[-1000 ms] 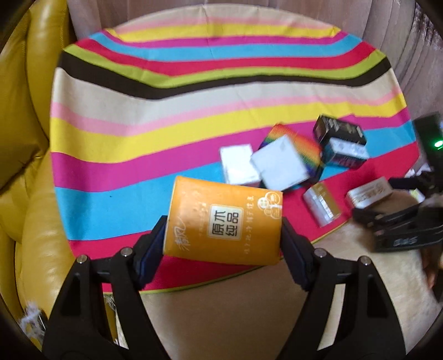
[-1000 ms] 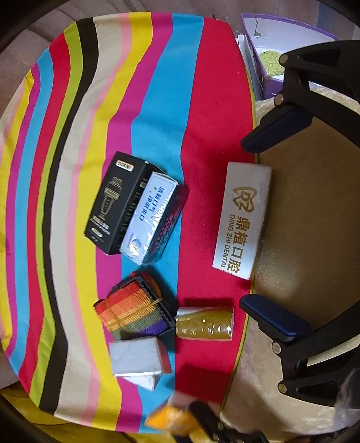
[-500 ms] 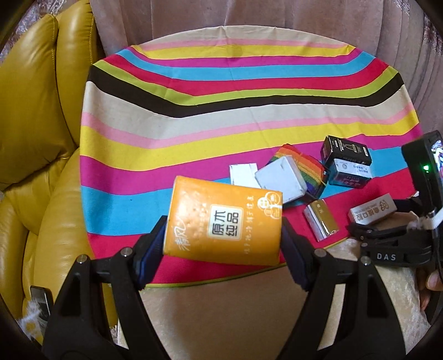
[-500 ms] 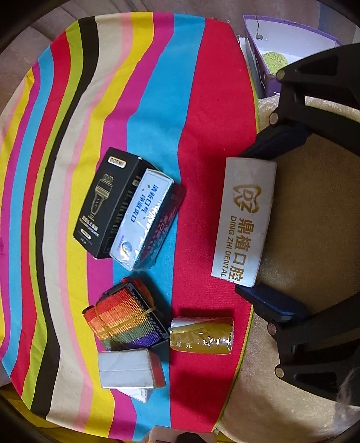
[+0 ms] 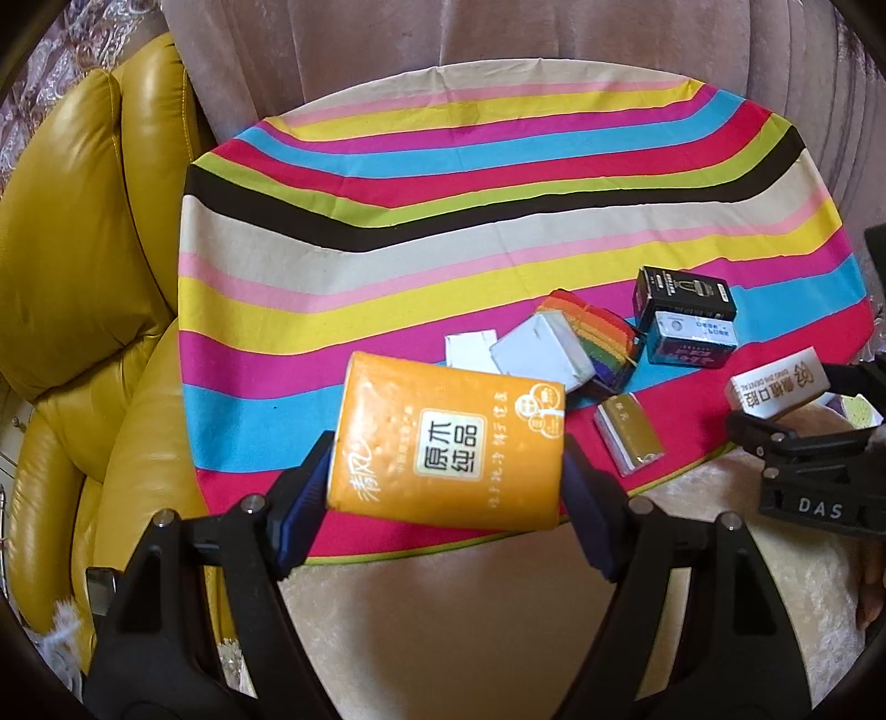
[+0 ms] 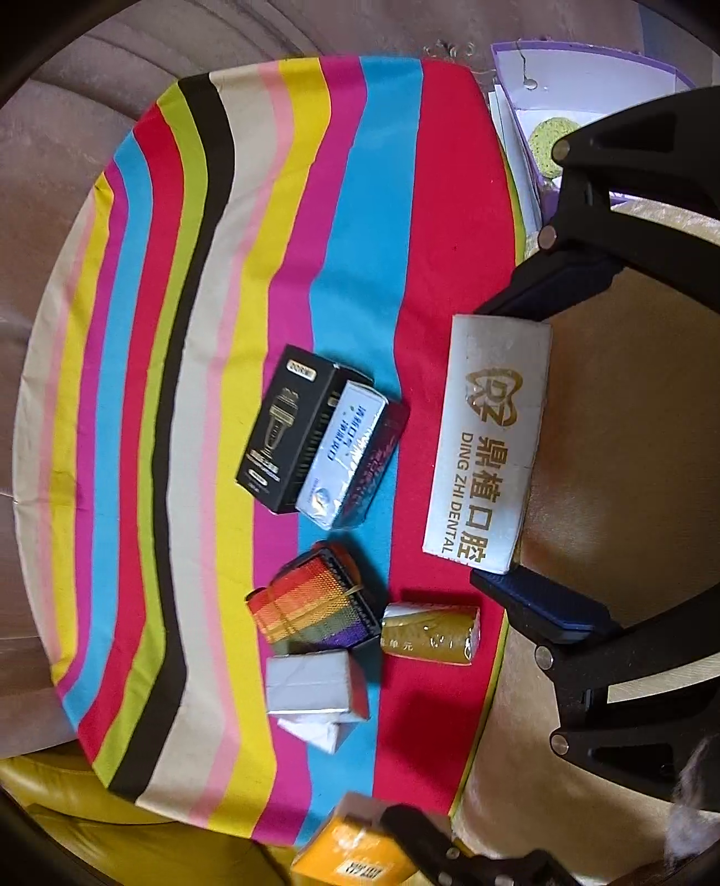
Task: Organize objects
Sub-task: 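Carry the tissue pack and dental box into the purple-rimmed box and open both grippers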
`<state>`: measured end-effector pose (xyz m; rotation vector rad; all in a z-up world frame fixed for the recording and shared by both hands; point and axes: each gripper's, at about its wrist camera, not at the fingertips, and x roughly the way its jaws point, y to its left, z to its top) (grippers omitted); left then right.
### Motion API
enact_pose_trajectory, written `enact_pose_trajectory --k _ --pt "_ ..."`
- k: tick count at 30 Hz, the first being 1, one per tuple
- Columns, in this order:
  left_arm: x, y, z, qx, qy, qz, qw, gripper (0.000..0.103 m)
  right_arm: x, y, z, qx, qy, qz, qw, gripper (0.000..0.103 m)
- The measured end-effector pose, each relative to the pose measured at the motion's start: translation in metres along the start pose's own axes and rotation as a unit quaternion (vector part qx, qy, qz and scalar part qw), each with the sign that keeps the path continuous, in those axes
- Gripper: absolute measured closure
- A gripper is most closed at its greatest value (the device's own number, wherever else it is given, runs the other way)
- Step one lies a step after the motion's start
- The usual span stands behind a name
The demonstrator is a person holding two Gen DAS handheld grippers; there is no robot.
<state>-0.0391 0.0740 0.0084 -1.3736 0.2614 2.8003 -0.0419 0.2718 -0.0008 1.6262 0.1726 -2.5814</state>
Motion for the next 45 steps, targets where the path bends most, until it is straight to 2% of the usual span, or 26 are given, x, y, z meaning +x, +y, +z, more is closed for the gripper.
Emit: enact_pose_trajectory --k 10,25,45 --pt "-0.018 -0.032 0.001 0.026 -0.01 0.005 0.9996 0.024 -0.026 -0.027 -0.018 0.031 -0.029 0.014 0.999 0.019" --pt "-0.039 -0.103 0.01 0.094 -0.028 -0.013 0.9951 0.024 -0.059 -0.088 -0.047 0.091 -0.056 0.015 0.994 0.019" --pt "-0.06 -0.209 0.015 0.189 -0.041 -0.046 0.98 0.024 -0.075 -0.18 -0.101 0.174 -0.065 -0.013 0.982 0.019"
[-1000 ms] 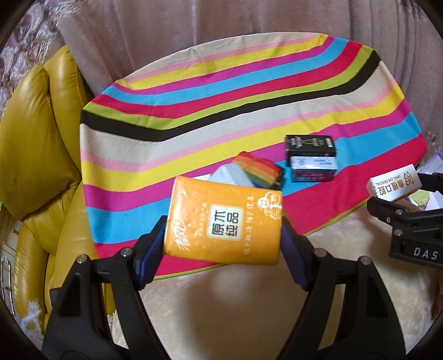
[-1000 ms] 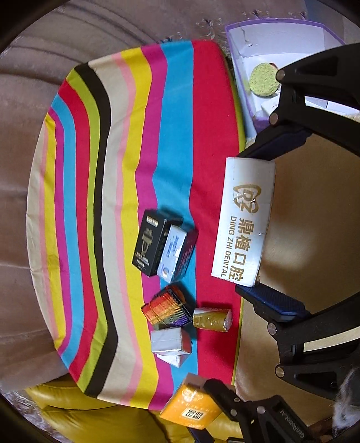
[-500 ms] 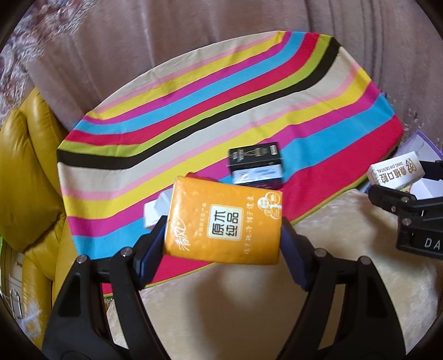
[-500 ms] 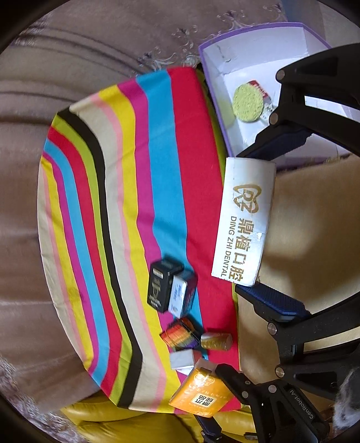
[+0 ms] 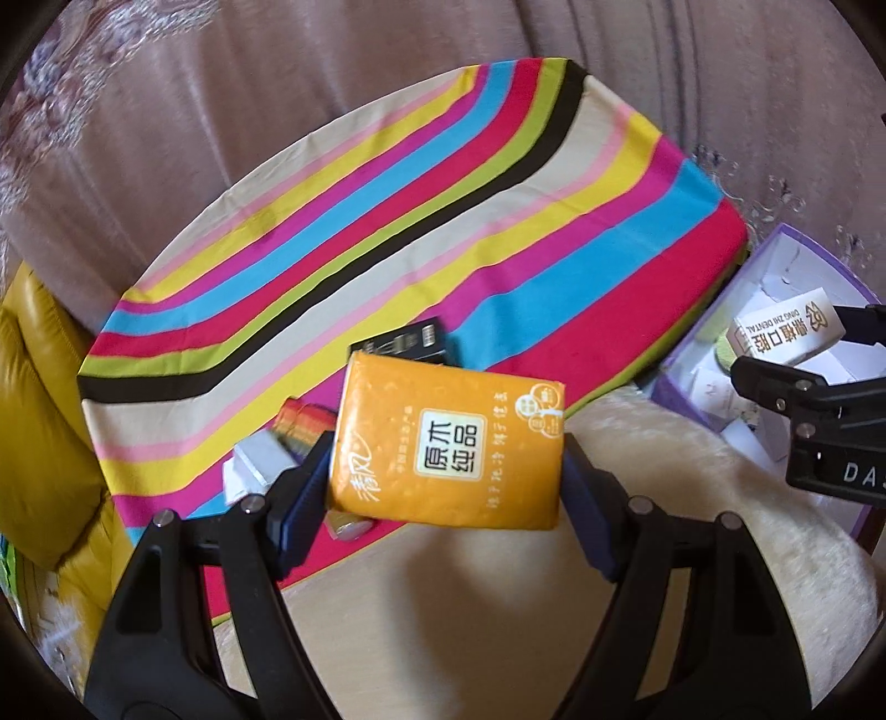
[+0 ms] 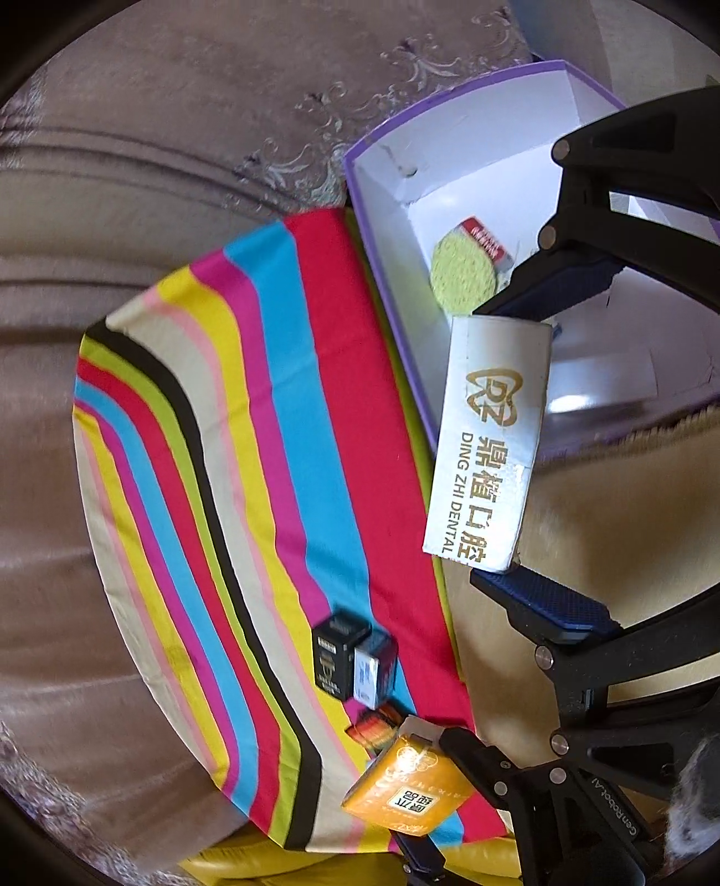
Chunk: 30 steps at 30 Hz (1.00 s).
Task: Organize objects
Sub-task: 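Carry the tissue pack and dental box into the purple-rimmed box and open both grippers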
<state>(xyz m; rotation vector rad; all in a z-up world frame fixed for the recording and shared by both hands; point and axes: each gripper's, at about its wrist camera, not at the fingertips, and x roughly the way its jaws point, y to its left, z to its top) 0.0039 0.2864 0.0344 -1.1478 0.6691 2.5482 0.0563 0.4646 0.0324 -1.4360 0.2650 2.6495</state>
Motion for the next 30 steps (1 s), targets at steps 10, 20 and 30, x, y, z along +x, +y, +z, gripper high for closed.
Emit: enact_pose_trajectory --k 10,20,30 --pt "-0.001 -0.045 0.017 0.047 -0.008 -0.027 0.9985 0.024 -0.003 -0.045 -0.01 0.039 0.001 -0.021 0.999 0.019" --pt "-0.004 -0.088 0.029 0.082 -0.012 -0.088 0.9927 0.024 -0.009 -0.086 -0.022 0.076 0.001 -0.052 0.996 0.019" --pt "-0.013 -0.122 0.037 0.083 -0.009 -0.175 0.981 0.011 -0.011 -0.115 -0.034 0.111 0.012 -0.092 0.989 0.017"
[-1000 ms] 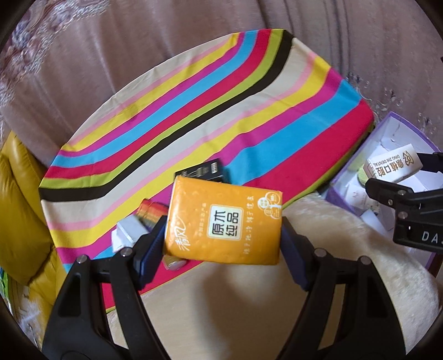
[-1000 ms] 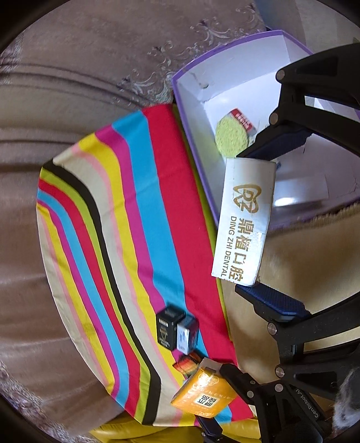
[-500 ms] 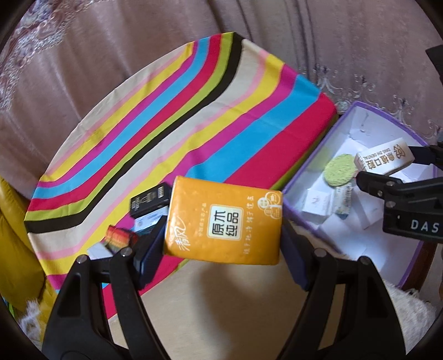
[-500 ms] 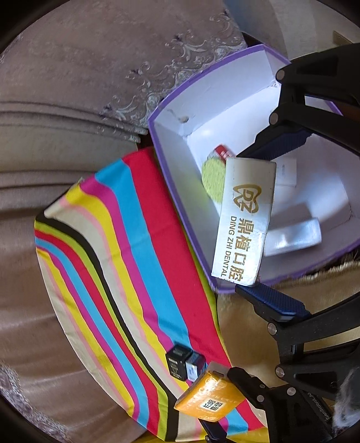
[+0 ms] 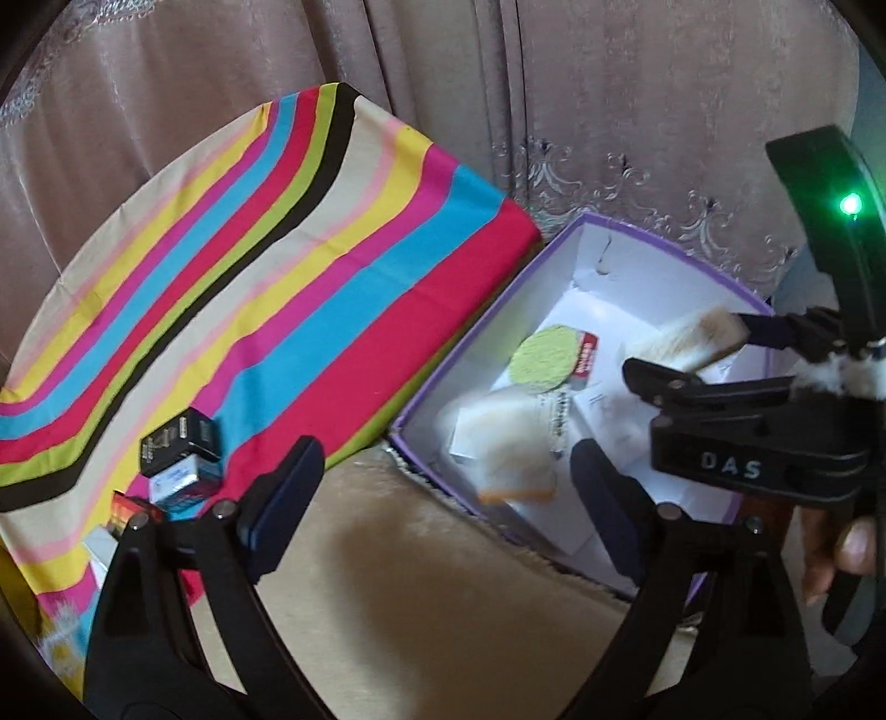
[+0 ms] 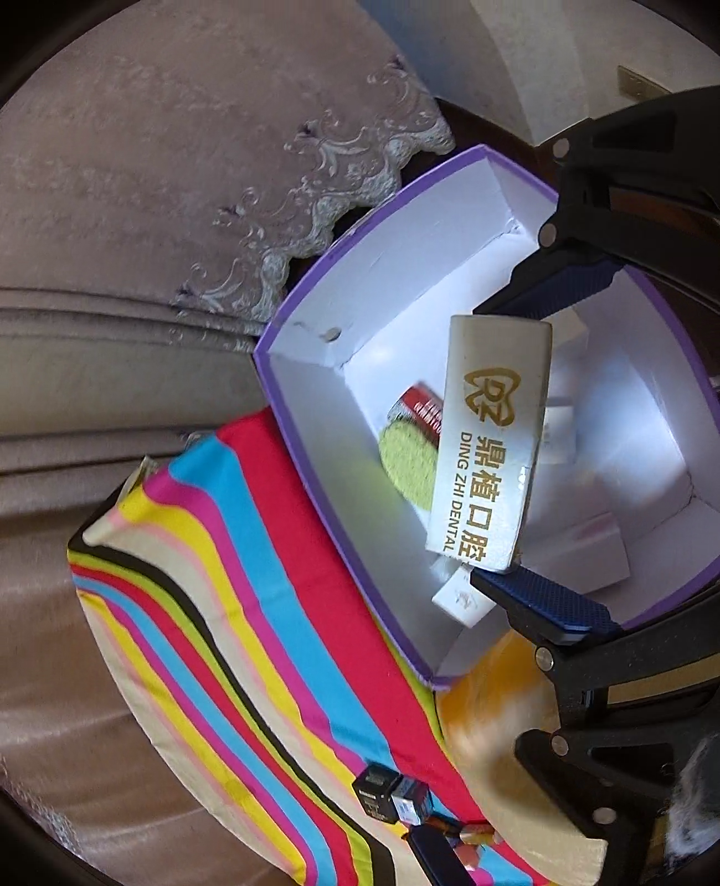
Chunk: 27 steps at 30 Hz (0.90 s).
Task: Organize objects
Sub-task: 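Carry the tissue pack and dental box into the purple-rimmed box and open both grippers, then grasp the white cube box with the left gripper while the right grasps the blue-white toothpaste box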
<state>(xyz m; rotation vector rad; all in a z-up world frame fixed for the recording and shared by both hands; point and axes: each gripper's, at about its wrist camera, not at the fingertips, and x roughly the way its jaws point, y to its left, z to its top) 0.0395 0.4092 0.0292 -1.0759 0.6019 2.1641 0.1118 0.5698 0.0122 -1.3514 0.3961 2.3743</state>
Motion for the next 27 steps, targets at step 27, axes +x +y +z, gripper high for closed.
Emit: enact_pose_trajectory --k 27 --pt "-0.033 0.085 -0.02 -0.189 -0.063 -0.012 0.9799 0.01 -0.049 0.076 0.032 -0.045 -0.072 -0.045 0.995 0.01"
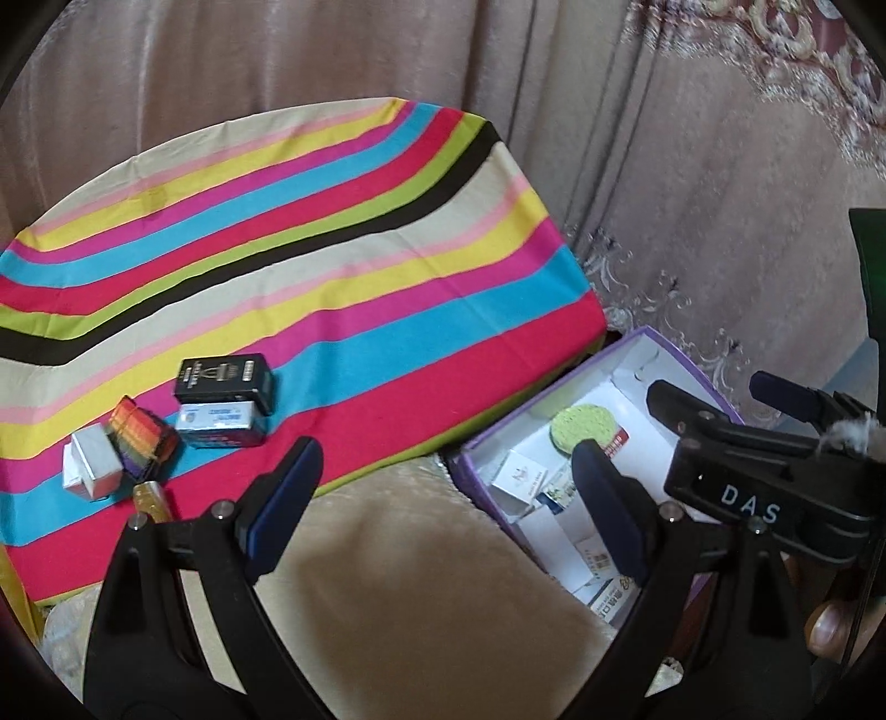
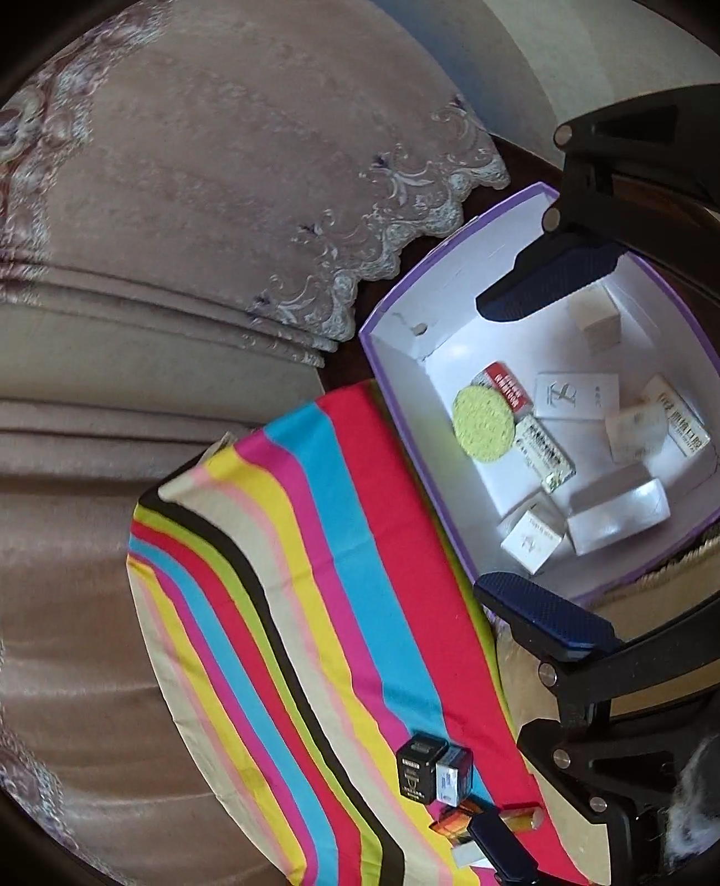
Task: Organize objects
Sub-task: 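Grasp the white cube box with the left gripper while the right grasps the blue-white toothpaste box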
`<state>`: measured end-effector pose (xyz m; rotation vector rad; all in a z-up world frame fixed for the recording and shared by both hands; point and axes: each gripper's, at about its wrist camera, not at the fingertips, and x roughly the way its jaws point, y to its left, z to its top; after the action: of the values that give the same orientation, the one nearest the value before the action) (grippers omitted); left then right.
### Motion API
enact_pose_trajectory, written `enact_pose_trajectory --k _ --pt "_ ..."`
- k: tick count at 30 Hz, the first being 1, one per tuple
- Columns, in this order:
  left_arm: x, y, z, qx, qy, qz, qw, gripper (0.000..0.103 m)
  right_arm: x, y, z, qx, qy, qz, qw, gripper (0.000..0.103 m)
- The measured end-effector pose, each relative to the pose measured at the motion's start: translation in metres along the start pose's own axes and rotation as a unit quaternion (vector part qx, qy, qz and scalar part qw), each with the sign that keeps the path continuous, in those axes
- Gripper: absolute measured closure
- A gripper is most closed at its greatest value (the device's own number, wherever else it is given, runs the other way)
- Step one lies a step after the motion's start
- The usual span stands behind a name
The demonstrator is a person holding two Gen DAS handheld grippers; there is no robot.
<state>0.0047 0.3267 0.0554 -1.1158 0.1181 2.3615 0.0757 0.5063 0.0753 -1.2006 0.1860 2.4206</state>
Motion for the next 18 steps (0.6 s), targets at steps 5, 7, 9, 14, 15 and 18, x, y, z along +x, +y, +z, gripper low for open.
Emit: enact_pose_trajectory --k 5,7,9,14,15,18 --pt "-0.01 0.014 0.0 -0.013 -0.013 0.009 0.9998 0.01 -0.006 0.016 0.007 -0.014 -0.008 0.004 1.0 0.01" --pt "-0.013 0.02 0.0 -0.018 -0.015 0.012 0.9997 0.01 -0.008 0.023 0.008 -0.02 -0.011 0.006 1.0 0.01" --pt "-0.015 0.025 0.0 -0.025 -0.017 0.015 0.9994 0.01 -0.009 0.03 0.009 -0.025 -0.012 0.008 1.0 0.01" --pt "-0.02 0.051 -0.005 -0.047 -0.016 0.022 0.9985 0.01 -0.008 0.052 0.011 -0.041 -0.011 0.024 0.999 0.01" --pt "-0.02 0.057 -0.006 -0.051 -0.015 0.024 0.9983 0.01 -0.008 0.058 0.011 -0.045 -0.01 0.029 0.999 0.01" --pt "-0.021 0.087 -0.011 -0.078 -0.007 0.03 0.9965 0.01 -0.005 0.082 0.008 -0.067 -0.007 0.047 0.997 0.01"
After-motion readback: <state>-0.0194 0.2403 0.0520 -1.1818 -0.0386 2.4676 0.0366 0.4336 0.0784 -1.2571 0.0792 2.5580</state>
